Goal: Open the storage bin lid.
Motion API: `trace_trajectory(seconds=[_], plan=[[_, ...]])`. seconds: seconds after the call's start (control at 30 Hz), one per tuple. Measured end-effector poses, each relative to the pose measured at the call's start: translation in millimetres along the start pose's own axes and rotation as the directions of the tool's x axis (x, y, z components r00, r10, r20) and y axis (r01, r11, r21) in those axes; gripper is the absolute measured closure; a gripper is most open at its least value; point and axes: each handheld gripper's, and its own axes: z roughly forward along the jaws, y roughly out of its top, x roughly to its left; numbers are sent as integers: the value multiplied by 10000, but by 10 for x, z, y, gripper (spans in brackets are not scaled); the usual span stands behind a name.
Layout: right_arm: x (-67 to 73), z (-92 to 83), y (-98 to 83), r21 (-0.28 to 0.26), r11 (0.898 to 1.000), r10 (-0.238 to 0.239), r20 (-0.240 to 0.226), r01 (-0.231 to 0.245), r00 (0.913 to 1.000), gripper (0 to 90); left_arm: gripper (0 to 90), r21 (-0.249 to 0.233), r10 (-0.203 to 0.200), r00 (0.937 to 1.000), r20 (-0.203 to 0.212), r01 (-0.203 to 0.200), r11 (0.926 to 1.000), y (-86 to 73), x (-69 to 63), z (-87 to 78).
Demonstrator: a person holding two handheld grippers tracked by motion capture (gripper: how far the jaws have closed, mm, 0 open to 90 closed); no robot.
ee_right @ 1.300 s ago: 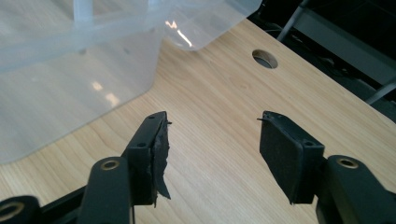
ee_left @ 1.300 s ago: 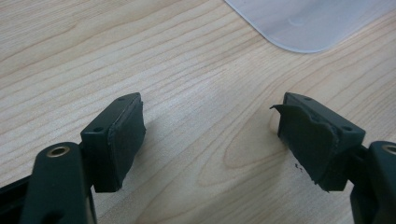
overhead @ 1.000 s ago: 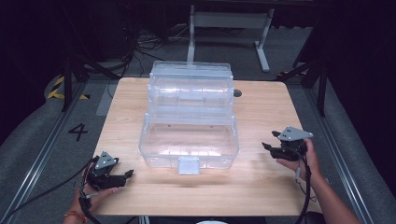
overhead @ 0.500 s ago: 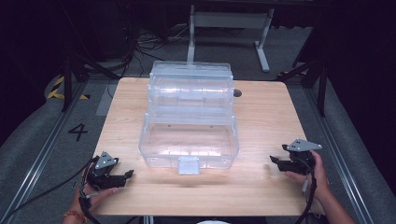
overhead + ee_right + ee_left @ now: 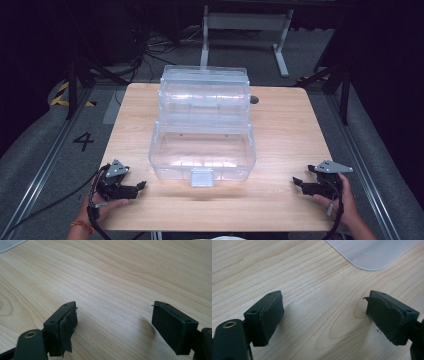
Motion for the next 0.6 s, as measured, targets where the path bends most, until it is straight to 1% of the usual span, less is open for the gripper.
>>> trace_trajectory(seconds=[0.03, 0.07, 0.6], plan=[[-24, 8, 2, 79, 9997, 241, -171, -239, 9996, 204, 150, 1, 8, 10000, -2, -8, 10000, 0, 0, 0], [-33, 10, 3, 101, 9994, 322, -201, -320, 9993, 202, 150, -1, -1, 10000, -6, 1, 10000, 0, 0, 0], [-36, 15, 5, 100, 9997, 233, -223, -230, 9995, 199, 151, -5, -26, 10000, 18, 26, 10000, -1, 3, -2]])
